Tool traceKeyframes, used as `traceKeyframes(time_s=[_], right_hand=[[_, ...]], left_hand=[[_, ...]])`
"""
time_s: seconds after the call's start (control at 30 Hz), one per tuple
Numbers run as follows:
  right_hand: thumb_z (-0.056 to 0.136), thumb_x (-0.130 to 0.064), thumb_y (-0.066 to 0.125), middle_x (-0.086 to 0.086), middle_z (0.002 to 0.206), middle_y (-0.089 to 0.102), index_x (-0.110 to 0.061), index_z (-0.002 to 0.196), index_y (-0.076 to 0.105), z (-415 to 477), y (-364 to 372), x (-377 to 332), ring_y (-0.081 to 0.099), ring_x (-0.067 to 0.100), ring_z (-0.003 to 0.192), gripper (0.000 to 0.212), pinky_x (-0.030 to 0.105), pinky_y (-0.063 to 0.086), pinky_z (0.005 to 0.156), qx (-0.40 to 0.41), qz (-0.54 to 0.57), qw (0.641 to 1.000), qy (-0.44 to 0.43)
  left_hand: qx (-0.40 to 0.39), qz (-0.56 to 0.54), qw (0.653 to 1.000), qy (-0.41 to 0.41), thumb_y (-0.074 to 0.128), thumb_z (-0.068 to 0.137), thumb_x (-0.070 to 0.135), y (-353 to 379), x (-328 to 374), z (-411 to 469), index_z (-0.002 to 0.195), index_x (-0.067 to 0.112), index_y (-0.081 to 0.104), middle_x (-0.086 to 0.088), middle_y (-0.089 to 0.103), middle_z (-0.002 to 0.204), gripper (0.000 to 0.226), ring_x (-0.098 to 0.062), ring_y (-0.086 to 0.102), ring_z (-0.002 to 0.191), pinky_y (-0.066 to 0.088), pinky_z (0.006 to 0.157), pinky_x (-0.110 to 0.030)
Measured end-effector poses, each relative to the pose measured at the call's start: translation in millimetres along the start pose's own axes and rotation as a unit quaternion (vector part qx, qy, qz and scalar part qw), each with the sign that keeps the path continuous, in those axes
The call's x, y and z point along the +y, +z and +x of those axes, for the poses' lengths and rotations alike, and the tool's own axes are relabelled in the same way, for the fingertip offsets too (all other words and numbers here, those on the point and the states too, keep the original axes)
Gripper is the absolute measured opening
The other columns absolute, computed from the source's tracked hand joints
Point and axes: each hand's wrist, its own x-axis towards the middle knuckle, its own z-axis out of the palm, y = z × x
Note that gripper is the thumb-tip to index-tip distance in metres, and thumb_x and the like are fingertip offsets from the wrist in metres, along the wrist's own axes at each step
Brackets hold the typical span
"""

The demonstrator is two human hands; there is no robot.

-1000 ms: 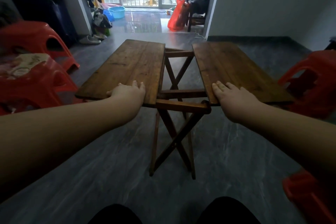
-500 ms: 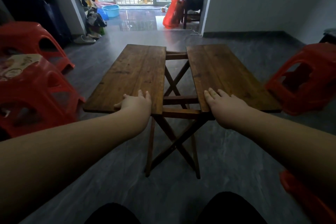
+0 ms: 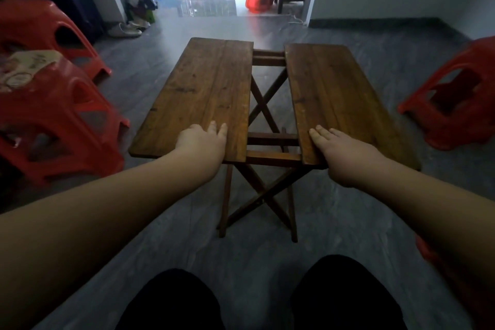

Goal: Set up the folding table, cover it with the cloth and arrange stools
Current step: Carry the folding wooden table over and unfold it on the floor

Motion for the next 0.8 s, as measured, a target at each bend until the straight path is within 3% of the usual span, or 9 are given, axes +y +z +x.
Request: traceKeyframes(time_s=[0.13,0.27,0.5,0.6,0.7,0.8], right_hand=[[0.092,-0.013,0.059,-0.007,0.167,0.002,-0.030,0.158,-0.002,-9.5,9.9,-0.4,0.013,0.018,0.152,0.092,0.044,0.037,0.114,0.019,-0.012,1.000,-0.009],[0.090,-0.032,0.065,-0.007,0.166,0.003,-0.032,0.158,-0.002,-14.6,21.1,-5.8,0.015,0.019,0.151,0.096,0.042,0.034,0.115,0.025,-0.034,0.998,-0.039],[0.090,-0.051,0.058,-0.010,0.166,0.000,-0.037,0.156,-0.005,-11.3,53.6,3.1,0.002,0.016,0.153,0.092,0.051,0.010,0.123,0.064,-0.015,0.995,-0.077],[0.091,-0.064,0.049,-0.011,0.166,-0.005,-0.038,0.155,-0.008,-11.1,59.4,8.6,-0.004,0.015,0.153,0.090,0.053,0.006,0.123,0.060,0.005,0.994,-0.091],[0.085,-0.080,0.031,-0.012,0.165,-0.011,-0.039,0.155,-0.013,-10.9,65.8,12.9,-0.010,0.013,0.152,0.092,0.053,0.001,0.123,0.064,0.011,0.993,-0.102],[0.083,-0.084,0.016,-0.012,0.165,-0.010,-0.038,0.156,-0.012,-9.0,74.3,14.2,-0.011,0.012,0.152,0.091,0.053,0.001,0.123,0.090,0.001,0.991,-0.098]], left_hand=[[-0.010,-0.043,0.999,0.002,0.063,0.093,0.032,3.3,-4.3,-9.0,0.158,0.028,-0.004,-0.003,0.009,0.166,0.093,-0.036,0.038,0.134,0.049,0.090,-0.044],[0.001,-0.062,0.998,0.021,0.063,0.089,0.050,20.3,-12.3,-16.2,0.158,0.032,-0.001,0.000,0.012,0.166,0.095,-0.035,0.033,0.138,0.042,0.102,-0.048],[0.100,-0.106,0.986,0.076,0.052,0.091,0.061,56.3,-26.3,-26.2,0.157,0.034,0.006,0.003,0.016,0.165,0.085,-0.028,0.014,0.150,0.021,0.119,-0.054],[0.122,-0.134,0.978,0.104,0.047,0.089,0.068,67.9,-31.4,-21.8,0.156,0.036,0.005,0.002,0.013,0.166,0.085,-0.027,0.003,0.152,0.012,0.120,-0.058],[0.112,-0.165,0.971,0.131,0.037,0.086,0.077,79.7,-32.3,-15.6,0.154,0.044,-0.006,0.004,-0.003,0.167,0.086,-0.025,-0.008,0.153,0.003,0.119,-0.064],[0.120,-0.172,0.969,0.134,0.021,0.079,0.087,85.5,-29.0,-11.5,0.150,0.049,-0.016,0.003,-0.009,0.166,0.088,-0.024,-0.011,0.152,0.000,0.119,-0.064]])
